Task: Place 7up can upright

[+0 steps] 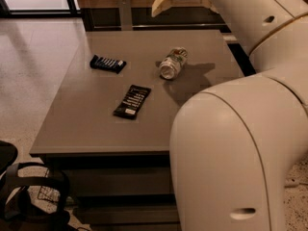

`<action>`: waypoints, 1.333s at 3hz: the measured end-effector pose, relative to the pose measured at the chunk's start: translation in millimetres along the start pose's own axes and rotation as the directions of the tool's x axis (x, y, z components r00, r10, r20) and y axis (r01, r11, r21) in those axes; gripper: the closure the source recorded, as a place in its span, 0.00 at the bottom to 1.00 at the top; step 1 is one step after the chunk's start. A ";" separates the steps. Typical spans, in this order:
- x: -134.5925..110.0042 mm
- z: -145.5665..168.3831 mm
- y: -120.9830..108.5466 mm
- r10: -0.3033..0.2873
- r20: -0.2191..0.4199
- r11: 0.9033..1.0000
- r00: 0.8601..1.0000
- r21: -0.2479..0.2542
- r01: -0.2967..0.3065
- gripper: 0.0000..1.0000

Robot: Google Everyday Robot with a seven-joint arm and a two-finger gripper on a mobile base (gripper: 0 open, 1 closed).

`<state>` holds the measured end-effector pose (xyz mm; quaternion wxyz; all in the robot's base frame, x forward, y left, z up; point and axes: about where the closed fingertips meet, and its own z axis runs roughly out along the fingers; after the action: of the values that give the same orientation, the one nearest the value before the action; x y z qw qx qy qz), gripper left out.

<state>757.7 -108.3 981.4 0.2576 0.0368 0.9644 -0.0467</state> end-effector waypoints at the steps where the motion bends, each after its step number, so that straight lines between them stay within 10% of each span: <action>1: 5.4 12.7 7.3 0.053 -0.036 0.998 0.998 -0.022 -0.054 0.00; 4: 33.7 15.8 16.9 0.190 -0.158 0.980 0.969 -0.022 -0.195 0.00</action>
Offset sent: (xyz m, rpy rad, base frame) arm -0.0358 0.0172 -0.0128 0.1034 0.0748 -0.1947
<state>738.0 -91.7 949.7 0.1859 0.1289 0.9741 -0.0003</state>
